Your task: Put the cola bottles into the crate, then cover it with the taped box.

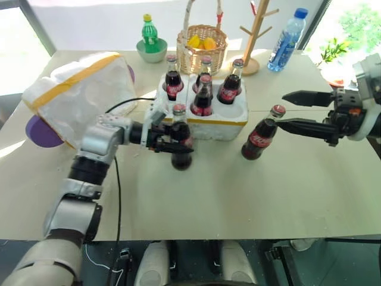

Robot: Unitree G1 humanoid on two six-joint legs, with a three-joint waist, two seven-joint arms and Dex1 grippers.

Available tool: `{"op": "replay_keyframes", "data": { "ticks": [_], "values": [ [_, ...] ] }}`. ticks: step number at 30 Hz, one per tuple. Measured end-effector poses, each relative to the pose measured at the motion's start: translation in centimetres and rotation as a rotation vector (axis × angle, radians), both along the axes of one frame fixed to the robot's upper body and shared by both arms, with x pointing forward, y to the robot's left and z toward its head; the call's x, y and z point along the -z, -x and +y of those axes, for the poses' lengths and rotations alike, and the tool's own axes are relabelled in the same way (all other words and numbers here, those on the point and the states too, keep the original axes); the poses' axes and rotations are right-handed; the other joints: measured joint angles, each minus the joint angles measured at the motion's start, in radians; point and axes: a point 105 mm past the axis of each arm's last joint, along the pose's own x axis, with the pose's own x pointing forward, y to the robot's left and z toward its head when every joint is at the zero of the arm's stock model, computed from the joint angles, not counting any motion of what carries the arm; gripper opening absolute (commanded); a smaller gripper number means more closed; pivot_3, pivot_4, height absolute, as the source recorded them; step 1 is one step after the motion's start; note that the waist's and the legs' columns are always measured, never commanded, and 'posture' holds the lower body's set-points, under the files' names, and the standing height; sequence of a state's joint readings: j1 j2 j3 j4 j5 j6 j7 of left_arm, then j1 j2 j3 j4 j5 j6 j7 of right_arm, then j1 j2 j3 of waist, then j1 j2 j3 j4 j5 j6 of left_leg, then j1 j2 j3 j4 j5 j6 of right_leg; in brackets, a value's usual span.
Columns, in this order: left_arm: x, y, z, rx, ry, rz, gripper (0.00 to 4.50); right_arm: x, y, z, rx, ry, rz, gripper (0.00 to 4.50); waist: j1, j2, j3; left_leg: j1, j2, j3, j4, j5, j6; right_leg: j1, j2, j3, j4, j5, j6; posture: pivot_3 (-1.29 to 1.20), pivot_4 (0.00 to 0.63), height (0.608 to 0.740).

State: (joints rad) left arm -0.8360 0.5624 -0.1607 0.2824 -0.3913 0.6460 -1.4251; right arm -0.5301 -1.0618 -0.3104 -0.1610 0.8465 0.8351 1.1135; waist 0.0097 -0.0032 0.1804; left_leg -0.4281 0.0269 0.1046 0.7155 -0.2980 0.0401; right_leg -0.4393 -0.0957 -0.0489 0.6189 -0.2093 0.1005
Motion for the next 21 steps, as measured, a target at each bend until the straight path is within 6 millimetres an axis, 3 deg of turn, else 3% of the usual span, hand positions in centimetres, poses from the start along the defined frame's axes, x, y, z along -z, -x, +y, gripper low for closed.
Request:
{"op": "replay_keyframes", "data": {
  "ticks": [4,8,10,12,15,21],
  "values": [
    [-4.4,-0.9,1.8,-0.071,0.109,-0.003,2.82,-0.3,-0.1,0.0,0.0,-0.006,-0.013,4.5,0.01,0.0,0.0,-0.001,-0.001,-0.001,0.001,-0.001,0.002,0.001,0.0,0.0,0.0,0.0,0.0,0.0,0.15,0.74],
    [-10.1,-4.2,2.9,-0.239,0.24,-0.138,2.82,-0.1,-0.3,0.3,-0.008,-0.011,-0.013,4.5,0.015,-0.001,0.0,0.0,-0.003,-0.001,0.002,-0.002,0.004,0.003,-0.001,0.0,-0.002,0.001,0.001,0.0,0.15,0.74],
    [-11.3,-5.7,3.4,-0.311,0.267,-0.196,2.82,-0.1,-0.3,0.3,-0.006,-0.01,-0.012,4.5,0.015,0.0,0.0,0.0,-0.003,0.0,0.001,-0.001,0.001,0.003,-0.001,0.0,-0.003,0.001,0.002,0.0,0.15,0.74],
    [-10.9,-7.1,3.5,-0.373,0.259,-0.223,2.82,0.0,-0.4,0.4,-0.005,-0.01,-0.01,4.5,0.015,-0.001,0.0,0.0,-0.005,0.0,0.001,-0.001,0.001,0.003,-0.001,-0.001,-0.003,0.001,0.002,0.0,0.15,0.74],
    [-8.4,-8.4,3.1,-0.412,0.223,-0.198,2.82,0.0,-0.4,0.4,-0.001,-0.009,-0.01,4.5,0.012,-0.001,0.001,0.0,-0.005,0.001,0.0,-0.001,0.001,0.002,-0.001,-0.001,-0.003,0.001,0.002,0.0,0.15,0.74],
    [-5.3,-9.2,1.1,-0.382,0.106,-0.257,2.82,0.4,-0.5,0.6,0.004,-0.007,-0.009,4.5,0.003,-0.001,0.001,-0.002,-0.005,0.001,0.0,-0.001,0.001,0.001,-0.001,-0.002,-0.004,0.001,0.002,0.0,0.15,0.74]
  ]
}}
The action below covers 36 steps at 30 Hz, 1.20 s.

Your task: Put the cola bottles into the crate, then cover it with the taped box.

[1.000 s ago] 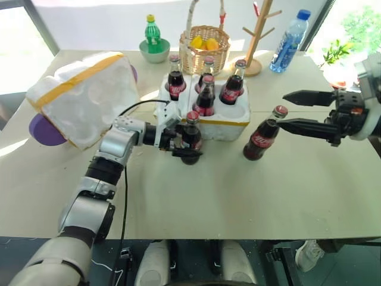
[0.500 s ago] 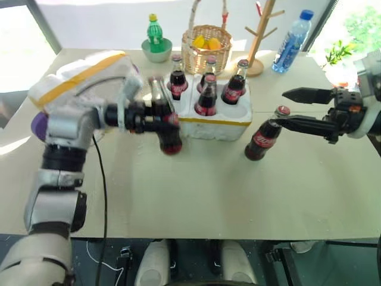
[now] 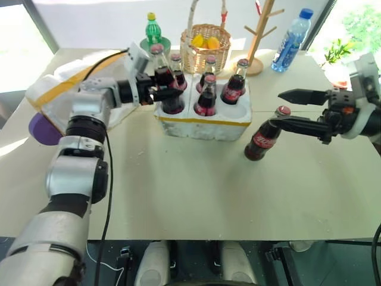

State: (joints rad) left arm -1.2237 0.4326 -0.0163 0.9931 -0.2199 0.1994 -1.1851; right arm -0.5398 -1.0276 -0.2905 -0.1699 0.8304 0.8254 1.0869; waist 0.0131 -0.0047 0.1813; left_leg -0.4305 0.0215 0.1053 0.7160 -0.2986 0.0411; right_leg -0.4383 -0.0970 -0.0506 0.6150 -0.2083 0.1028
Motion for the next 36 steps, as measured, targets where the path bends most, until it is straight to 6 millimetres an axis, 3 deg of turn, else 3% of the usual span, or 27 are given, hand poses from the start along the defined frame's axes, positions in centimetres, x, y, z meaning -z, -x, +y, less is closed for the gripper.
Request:
{"op": "replay_keyframes", "data": {
  "ticks": [6,7,9,16,20,23,26,28,32,36],
  "values": [
    [1.6,-0.2,-0.4,-0.005,-0.045,-0.022,2.82,0.4,0.0,-0.1,0.007,0.0,0.013,4.5,0.001,0.0,0.0,0.0,0.0,0.0,0.0,0.0,0.0,0.0,0.0,0.0,0.0,0.0,0.0,0.0,0.15,0.74],
    [2.2,-0.1,-0.3,-0.008,-0.062,-0.02,3.87,0.4,0.0,-0.1,0.008,0.0,0.013,4.5,0.001,0.0,0.0,0.0,0.0,0.0,0.0,0.0,0.0,0.0,0.0,0.0,0.0,0.0,0.0,0.0,0.15,0.74],
    [3.0,0.0,-0.4,-0.004,-0.074,-0.01,4.46,0.4,0.0,-0.1,0.009,0.0,0.013,4.5,0.001,0.0,0.0,0.0,0.001,-0.001,0.0,0.0,0.0,0.0,0.0,0.0,0.0,0.0,0.0,0.0,0.15,0.74],
    [2.8,0.0,0.4,-0.011,-0.074,-0.001,4.46,0.3,0.0,-0.1,0.011,-0.001,0.01,4.5,-0.001,0.0,0.0,0.0,0.002,-0.001,0.0,0.0,0.0,-0.001,0.0,0.0,0.001,0.0,0.0,0.0,0.15,0.74],
    [-0.1,0.8,2.7,0.001,-0.006,0.015,4.46,-0.9,0.4,-1.0,0.042,-0.009,-0.016,4.5,-0.001,0.0,0.0,-0.001,0.003,0.0,0.0,0.0,0.0,-0.002,0.0,0.0,0.001,0.0,0.0,0.0,0.15,0.74],
    [-4.3,3.0,5.0,0.059,0.036,-0.011,4.46,-1.6,1.7,-2.6,0.103,-0.004,-0.018,4.5,-0.001,0.0,0.0,-0.002,0.004,-0.001,0.0,0.0,0.0,-0.002,0.0,0.0,0.001,0.0,0.0,0.0,0.15,0.74],
    [-7.5,6.4,7.0,0.134,0.035,-0.016,4.46,0.1,3.0,-4.0,0.175,0.004,0.049,4.5,-0.001,0.001,-0.001,-0.002,0.004,-0.001,0.0,0.0,0.0,-0.001,0.0,-0.001,0.001,0.0,0.0,0.0,0.15,0.74],
    [-7.9,8.9,7.8,0.19,0.009,0.015,4.46,1.3,3.6,-4.6,0.237,-0.01,0.073,4.5,-0.001,0.002,-0.001,0.001,0.004,-0.001,0.0,0.0,0.0,0.001,0.0,0.0,0.001,0.0,0.0,0.0,0.15,0.74],
    [-4.9,12.2,7.1,0.289,-0.08,0.103,4.46,3.6,3.7,-5.3,0.388,-0.068,0.08,4.5,0.0,0.001,-0.002,0.006,0.005,-0.003,0.0,-0.001,0.001,0.006,0.0,0.0,0.001,-0.002,-0.003,0.0,0.15,0.74],
    [-1.3,12.8,4.1,0.305,-0.112,0.112,4.46,8.4,2.6,-4.7,0.569,-0.164,0.151,4.5,0.001,-0.001,-0.003,0.006,0.003,-0.004,0.0,-0.002,0.002,0.008,-0.001,0.0,0.001,-0.003,-0.005,0.0,0.15,0.74]
  ]
}}
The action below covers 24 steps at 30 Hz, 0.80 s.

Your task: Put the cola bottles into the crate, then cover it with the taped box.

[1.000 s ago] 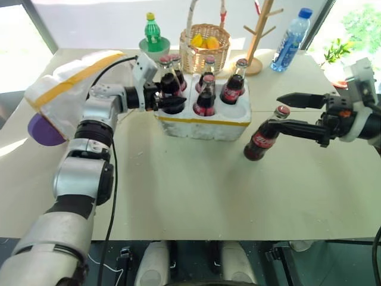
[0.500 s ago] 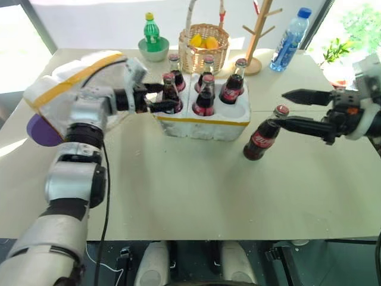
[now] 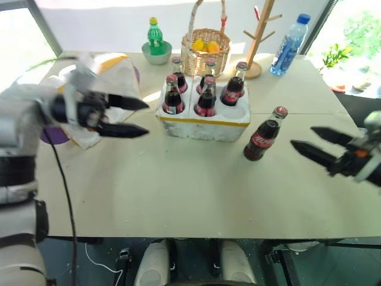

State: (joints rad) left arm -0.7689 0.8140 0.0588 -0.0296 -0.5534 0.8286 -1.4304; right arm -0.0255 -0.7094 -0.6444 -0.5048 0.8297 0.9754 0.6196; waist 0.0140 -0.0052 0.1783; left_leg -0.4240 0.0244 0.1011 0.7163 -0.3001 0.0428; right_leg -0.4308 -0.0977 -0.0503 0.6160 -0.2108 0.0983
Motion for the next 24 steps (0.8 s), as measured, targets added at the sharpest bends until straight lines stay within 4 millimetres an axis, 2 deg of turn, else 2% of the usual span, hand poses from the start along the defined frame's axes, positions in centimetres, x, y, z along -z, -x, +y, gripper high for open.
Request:
{"op": "replay_keyframes", "data": {
  "ticks": [3,6,14,20,22,24],
  "values": [
    [0.4,-0.5,-1.3,-0.041,0.02,-0.042,4.46,2.1,-1.0,0.2,0.098,-0.013,0.022,4.5,-0.002,0.0,0.0,0.0,0.0,0.001,0.0,0.003,-0.004,-0.001,0.001,0.001,0.001,0.001,0.002,0.0,0.15,0.74],
    [0.9,-0.7,-2.1,-0.063,0.031,-0.067,4.46,3.6,-1.7,1.5,0.117,-0.032,0.037,4.5,-0.004,0.0,-0.001,0.001,0.001,0.001,-0.001,0.003,-0.004,-0.001,0.003,0.001,0.001,0.002,0.004,0.0,0.15,0.74],
    [1.2,-0.9,-2.6,-0.084,0.021,-0.092,4.46,3.8,-4.5,3.3,0.106,-0.071,0.001,4.5,-0.003,0.001,0.0,0.0,0.002,0.001,-0.001,0.002,-0.003,-0.001,0.004,0.001,0.0,0.002,0.003,0.0,0.15,0.74],
    [1.1,-1.0,-2.6,-0.097,0.016,-0.102,4.46,5.3,-7.0,4.3,0.093,-0.091,0.03,4.5,-0.005,0.001,0.0,0.0,0.002,0.001,-0.001,0.002,-0.003,-0.001,0.004,0.001,0.0,0.002,0.003,0.0,0.15,0.74],
    [1.1,-1.0,-2.5,-0.101,0.015,-0.104,4.5,5.5,-7.5,4.4,0.089,-0.092,0.028,3.96,-0.004,0.001,0.0,0.0,0.002,0.001,-0.001,0.002,-0.004,-0.001,0.004,0.001,0.0,0.002,0.003,0.0,0.15,0.74],
    [1.0,-1.1,-2.5,-0.106,0.015,-0.107,4.5,5.3,-7.8,4.8,0.075,-0.102,0.015,3.19,-0.003,0.001,0.0,0.0,0.002,0.001,-0.001,0.003,-0.004,-0.001,0.004,0.001,0.0,0.002,0.004,0.0,0.15,0.74]
  ]
}}
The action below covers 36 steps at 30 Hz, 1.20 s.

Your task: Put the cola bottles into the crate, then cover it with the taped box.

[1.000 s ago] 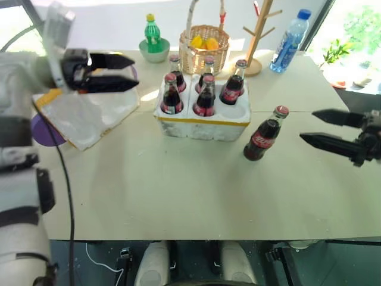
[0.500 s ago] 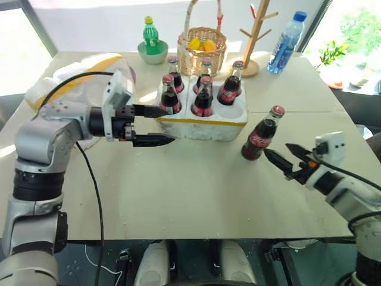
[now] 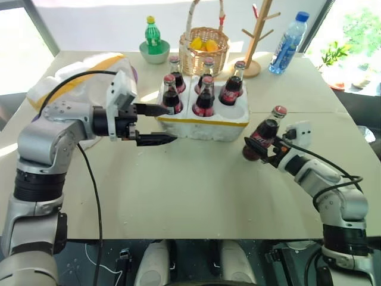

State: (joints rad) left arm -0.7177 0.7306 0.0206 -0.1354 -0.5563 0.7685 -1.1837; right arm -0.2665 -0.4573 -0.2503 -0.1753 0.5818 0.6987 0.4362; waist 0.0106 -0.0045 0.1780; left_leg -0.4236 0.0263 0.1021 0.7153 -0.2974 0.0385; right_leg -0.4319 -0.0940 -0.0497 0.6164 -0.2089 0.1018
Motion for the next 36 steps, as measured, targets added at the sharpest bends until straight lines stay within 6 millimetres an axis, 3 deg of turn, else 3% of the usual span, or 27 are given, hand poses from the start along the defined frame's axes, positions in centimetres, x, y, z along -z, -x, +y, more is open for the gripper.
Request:
{"op": "replay_keyframes", "data": {
  "ticks": [1,4,6,8,12,15,17,24,30,33,36],
  "values": [
    [0.0,0.0,0.0,-0.004,-0.002,-0.005,4.5,-0.3,-0.1,-0.3,0.005,-0.008,-0.007,2.89,0.0,0.0,0.0,0.0,0.0,0.0,0.0,0.0,0.0,0.0,0.0,0.0,0.0,0.0,0.0,0.0,0.15,0.74],
    [0.0,0.2,0.0,-0.014,-0.012,-0.017,4.5,-1.1,0.3,-0.7,-0.021,-0.023,-0.011,2.89,0.001,0.003,0.002,-0.001,0.0,0.0,0.0,0.0,0.0,-0.001,0.0,0.0,0.0,0.0,0.0,0.0,0.15,0.74],
    [0.4,0.2,0.1,-0.028,-0.013,-0.01,4.5,-2.7,0.4,-0.8,-0.057,-0.028,-0.036,2.89,-0.001,0.004,0.002,-0.001,0.0,0.001,0.0,0.0,0.0,-0.001,0.0,0.0,0.0,0.0,0.0,0.0,0.15,0.74],
    [0.8,0.2,0.3,-0.04,-0.01,0.001,4.5,-5.3,0.0,-0.6,-0.09,-0.034,-0.096,2.89,-0.005,0.005,0.003,-0.001,0.0,0.001,0.0,0.0,0.0,-0.002,0.0,0.001,0.0,0.0,0.0,0.0,0.15,0.74],
    [0.5,0.3,0.1,-0.046,0.0,-0.012,4.5,-13.0,-1.2,1.3,-0.169,-0.032,-0.305,2.89,-0.021,0.006,0.004,-0.001,0.001,0.001,-0.002,0.0,0.001,-0.003,0.001,0.001,0.001,0.0,0.0,0.0,0.15,0.74],
    [0.4,0.2,0.1,-0.053,0.003,-0.024,4.5,-15.5,-2.1,3.0,-0.216,-0.031,-0.36,2.89,-0.023,0.006,0.004,-0.001,0.001,0.001,-0.003,0.0,0.0,-0.004,0.002,0.001,0.0,0.0,0.0,0.0,0.15,0.74],
    [0.4,0.1,0.1,-0.062,0.005,-0.03,4.5,-15.0,-3.2,4.2,-0.235,-0.011,-0.332,2.89,-0.023,0.006,0.004,-0.002,0.001,0.002,-0.003,0.0,0.0,-0.004,0.002,0.001,0.0,0.0,0.0,0.0,0.15,0.74],
    [0.2,-0.1,0.5,-0.094,-0.001,-0.042,4.5,-8.7,-5.9,6.8,-0.267,0.145,-0.143,2.89,-0.02,0.006,0.004,-0.005,0.0,0.002,-0.003,0.0,0.0,-0.005,0.0,0.001,-0.001,0.0,0.0,0.0,0.15,0.74],
    [-0.2,-0.1,1.2,-0.127,0.006,-0.059,4.5,-6.2,-6.8,7.3,-0.253,0.2,-0.089,2.89,-0.023,0.006,0.004,-0.005,0.0,0.003,-0.004,0.0,0.0,-0.006,0.0,0.001,0.0,0.0,0.0,0.0,0.15,0.74],
    [0.2,-0.1,1.7,-0.15,-0.002,-0.047,4.5,-6.2,-7.0,7.3,-0.243,0.209,-0.102,4.31,-0.024,0.005,0.004,-0.004,0.001,0.003,-0.004,0.0,-0.001,-0.006,0.0,0.001,0.0,0.0,0.0,0.0,0.15,0.74],
    [-0.2,0.2,2.8,-0.184,-0.008,-0.061,4.5,-6.4,-7.0,7.2,-0.241,0.209,-0.108,4.44,-0.025,0.005,0.004,-0.004,0.001,0.003,-0.004,0.001,-0.002,-0.006,0.0,0.001,-0.001,0.0,0.0,0.0,0.15,0.74]
  ]
}}
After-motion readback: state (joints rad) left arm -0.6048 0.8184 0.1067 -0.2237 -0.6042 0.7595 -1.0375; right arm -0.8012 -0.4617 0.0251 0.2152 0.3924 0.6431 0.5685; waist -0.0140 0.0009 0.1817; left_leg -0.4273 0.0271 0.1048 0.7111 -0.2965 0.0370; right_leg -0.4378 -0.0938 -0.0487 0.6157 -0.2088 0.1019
